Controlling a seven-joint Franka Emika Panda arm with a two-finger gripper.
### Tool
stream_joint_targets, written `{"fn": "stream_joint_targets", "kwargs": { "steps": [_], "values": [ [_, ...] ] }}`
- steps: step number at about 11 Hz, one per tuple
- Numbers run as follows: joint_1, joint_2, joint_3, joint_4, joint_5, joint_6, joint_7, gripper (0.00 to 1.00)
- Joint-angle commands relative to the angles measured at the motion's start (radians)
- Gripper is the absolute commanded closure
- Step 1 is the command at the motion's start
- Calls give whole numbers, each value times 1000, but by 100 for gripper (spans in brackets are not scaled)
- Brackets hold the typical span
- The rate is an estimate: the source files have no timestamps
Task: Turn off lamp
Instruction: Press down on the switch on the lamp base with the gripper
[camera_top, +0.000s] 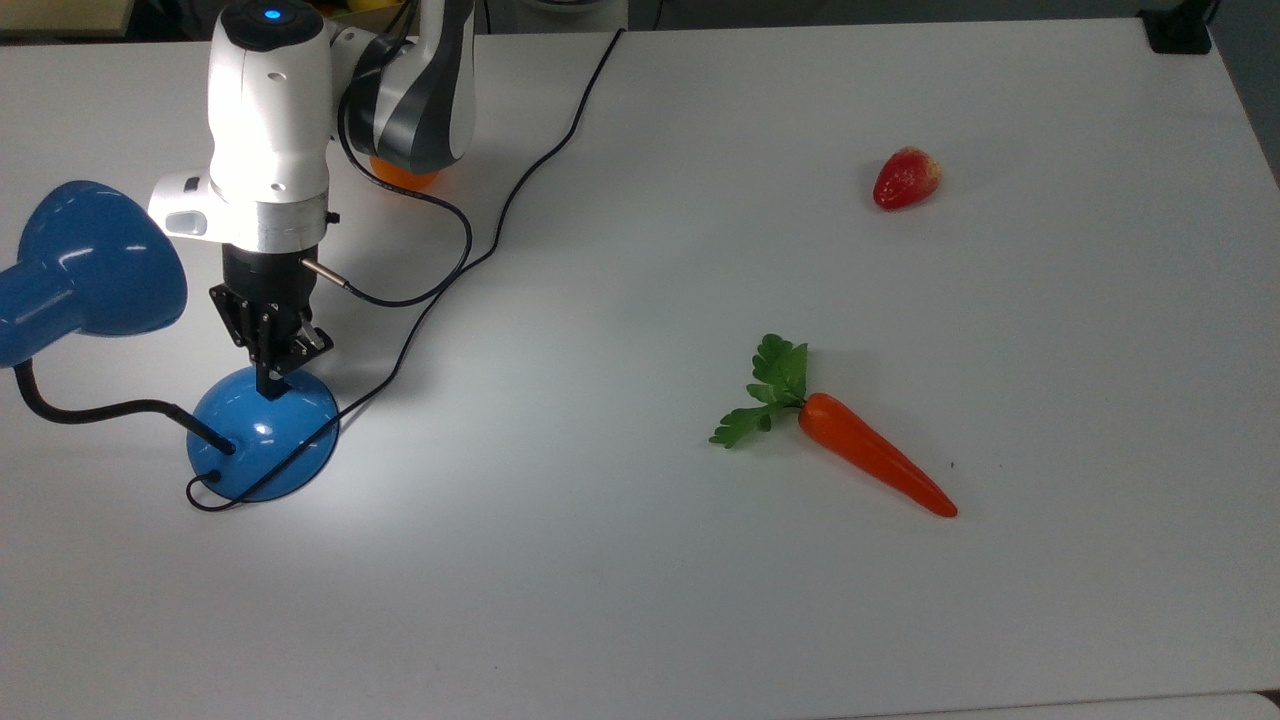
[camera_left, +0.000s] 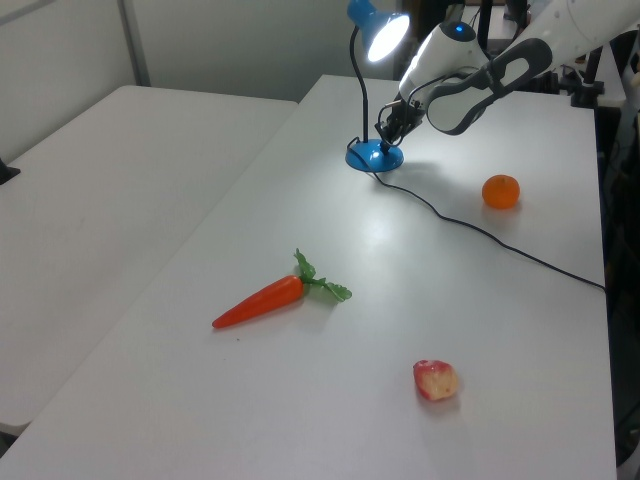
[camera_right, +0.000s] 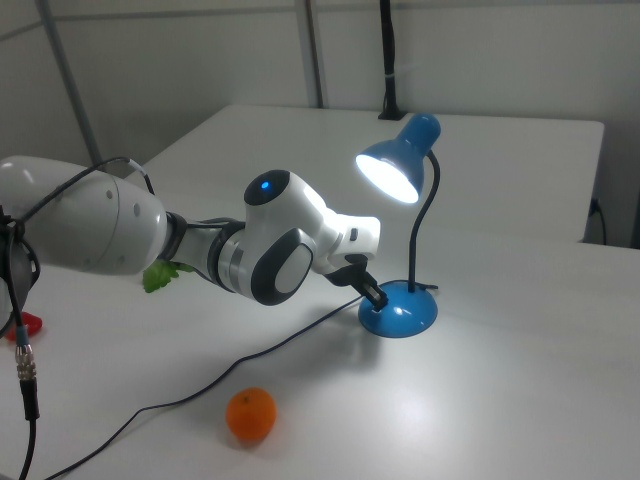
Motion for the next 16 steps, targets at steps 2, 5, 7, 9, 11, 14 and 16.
{"fn": "stream_joint_targets", "kwargs": {
  "steps": [2, 5, 7, 9, 11, 14, 16],
  "values": [
    [21, 20, -19, -6, -37, 24, 21, 100],
    [24, 20, -19, -26, -56, 22, 20, 100],
    [29, 20, -19, -37, -59, 22, 20, 100],
    [29, 20, -19, -40, -71, 22, 21, 100],
    [29, 20, -19, -47, -76, 22, 20, 100],
    [30, 19, -19, -64, -86, 24, 20, 100],
    [30, 17, -19, -77, -97, 24, 20, 100]
  ]
}}
